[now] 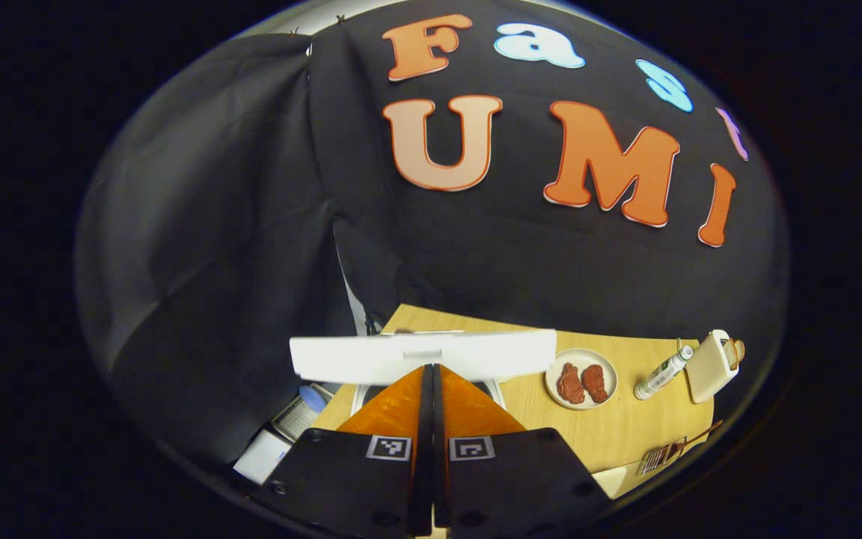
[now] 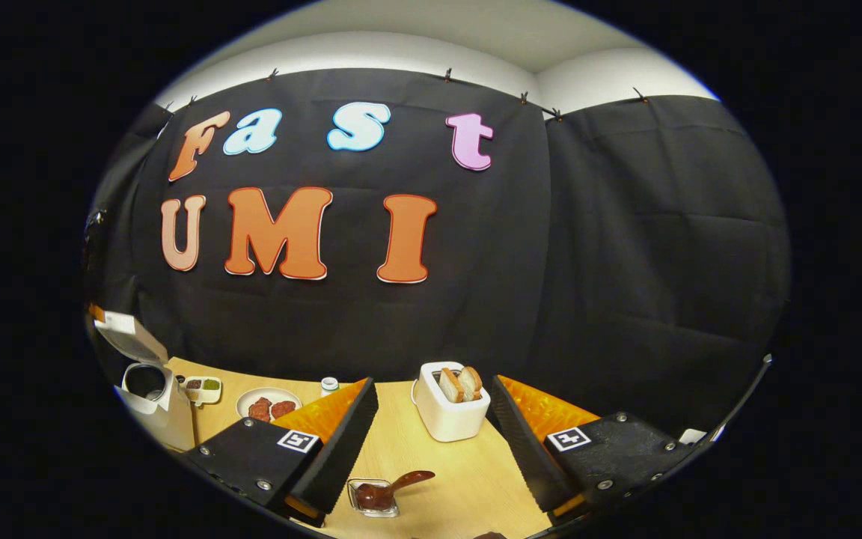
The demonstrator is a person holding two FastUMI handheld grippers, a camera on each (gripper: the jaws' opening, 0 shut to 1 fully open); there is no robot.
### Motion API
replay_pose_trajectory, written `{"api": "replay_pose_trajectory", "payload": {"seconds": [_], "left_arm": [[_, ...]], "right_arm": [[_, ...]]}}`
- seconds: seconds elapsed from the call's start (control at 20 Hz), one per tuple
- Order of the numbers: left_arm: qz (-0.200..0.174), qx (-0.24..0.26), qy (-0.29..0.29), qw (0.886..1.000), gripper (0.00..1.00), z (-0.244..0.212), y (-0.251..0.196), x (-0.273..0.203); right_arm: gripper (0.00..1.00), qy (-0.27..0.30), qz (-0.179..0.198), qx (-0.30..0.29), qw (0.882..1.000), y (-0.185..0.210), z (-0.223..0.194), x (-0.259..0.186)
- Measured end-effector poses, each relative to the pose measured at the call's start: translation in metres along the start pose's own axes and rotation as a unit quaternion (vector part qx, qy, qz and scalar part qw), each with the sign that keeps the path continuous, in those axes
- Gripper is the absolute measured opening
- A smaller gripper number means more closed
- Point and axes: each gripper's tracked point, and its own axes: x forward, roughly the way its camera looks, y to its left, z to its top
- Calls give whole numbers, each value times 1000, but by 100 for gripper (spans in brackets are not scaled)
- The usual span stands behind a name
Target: Close the left gripper, press the button to open the rice cooker; take a wooden spoon from the chopstick holder with the right hand, scoop a spoonful of rice and pour it into the rice cooker, then put the wooden spoon back into the chopstick holder.
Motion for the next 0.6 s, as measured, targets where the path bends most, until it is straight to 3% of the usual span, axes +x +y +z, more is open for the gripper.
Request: {"api": "replay_pose_trajectory", "payload": {"seconds": [0.3,0.6], "left_arm": [[-11,-21,-134,991,5,52,-17,-57],[7,-28,-225,974,5,64,-27,-116]], "right_arm": [[95,55,21,9,998,-1,-56,22],[94,132,40,38,990,-7,-139,41]]}}
